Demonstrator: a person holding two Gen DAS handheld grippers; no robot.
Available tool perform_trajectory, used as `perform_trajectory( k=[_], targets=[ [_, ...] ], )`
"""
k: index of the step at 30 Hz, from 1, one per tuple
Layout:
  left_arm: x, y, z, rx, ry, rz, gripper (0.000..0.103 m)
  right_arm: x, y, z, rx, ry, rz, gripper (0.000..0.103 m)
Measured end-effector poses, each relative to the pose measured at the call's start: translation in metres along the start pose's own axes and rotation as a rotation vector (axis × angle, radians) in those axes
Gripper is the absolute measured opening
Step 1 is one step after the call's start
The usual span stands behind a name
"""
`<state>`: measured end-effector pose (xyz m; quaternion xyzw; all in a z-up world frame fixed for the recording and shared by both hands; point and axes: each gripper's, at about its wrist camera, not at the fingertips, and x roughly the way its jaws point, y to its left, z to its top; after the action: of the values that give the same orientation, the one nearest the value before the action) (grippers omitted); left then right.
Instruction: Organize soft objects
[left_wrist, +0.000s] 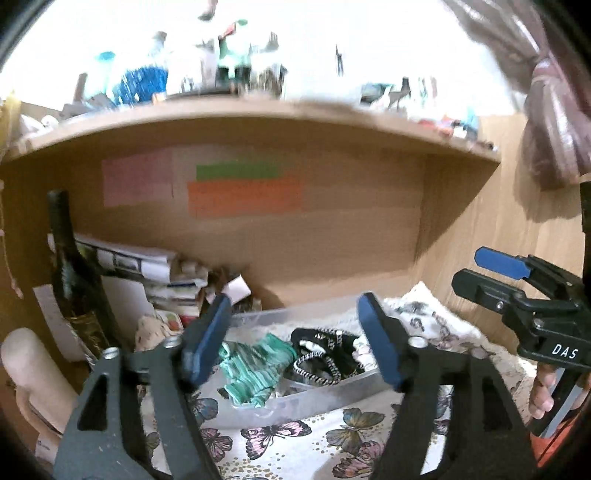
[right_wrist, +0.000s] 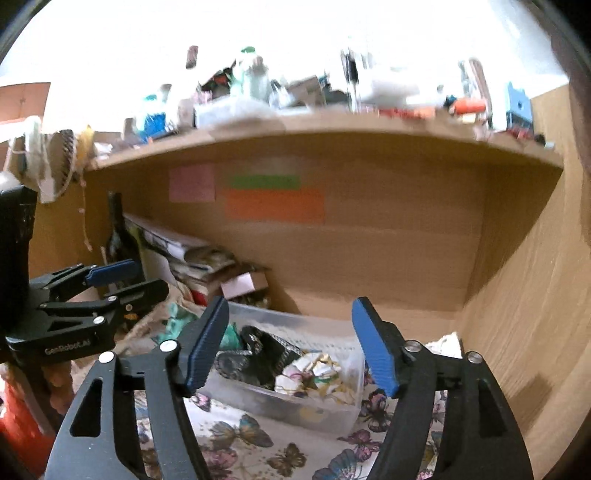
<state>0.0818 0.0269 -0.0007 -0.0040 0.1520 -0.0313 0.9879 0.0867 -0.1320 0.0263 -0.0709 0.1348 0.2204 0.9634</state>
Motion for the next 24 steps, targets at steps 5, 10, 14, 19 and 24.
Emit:
perform_trajectory(
  k=[5, 10, 14, 19, 24],
  targets=[
    [-0.023, -0.003, 0.001, 0.006, -0.057, 0.007, 0.099, -0.016, 0.008, 0.001, -0.005, -0.054, -0.019, 0.084],
    [-0.042, -0.007, 0.003, 0.012, -0.088, 0.016, 0.102, -0.026, 0.011, 0.001, 0.023, -0.073, -0.005, 0.098],
    [-0.051, -0.008, 0.002, 0.007, -0.096, 0.020, 0.103, -0.034, 0.010, -0.001, 0.049, -0.088, -0.002, 0.103],
    [-0.053, -0.010, 0.000, 0.009, -0.095, 0.014, 0.103, -0.038, 0.012, -0.003, 0.053, -0.086, -0.004, 0.103],
    [-0.054, -0.012, -0.001, 0.007, -0.096, 0.015, 0.103, -0.039, 0.013, -0.005, 0.051, -0.085, -0.002, 0.103]
  ],
)
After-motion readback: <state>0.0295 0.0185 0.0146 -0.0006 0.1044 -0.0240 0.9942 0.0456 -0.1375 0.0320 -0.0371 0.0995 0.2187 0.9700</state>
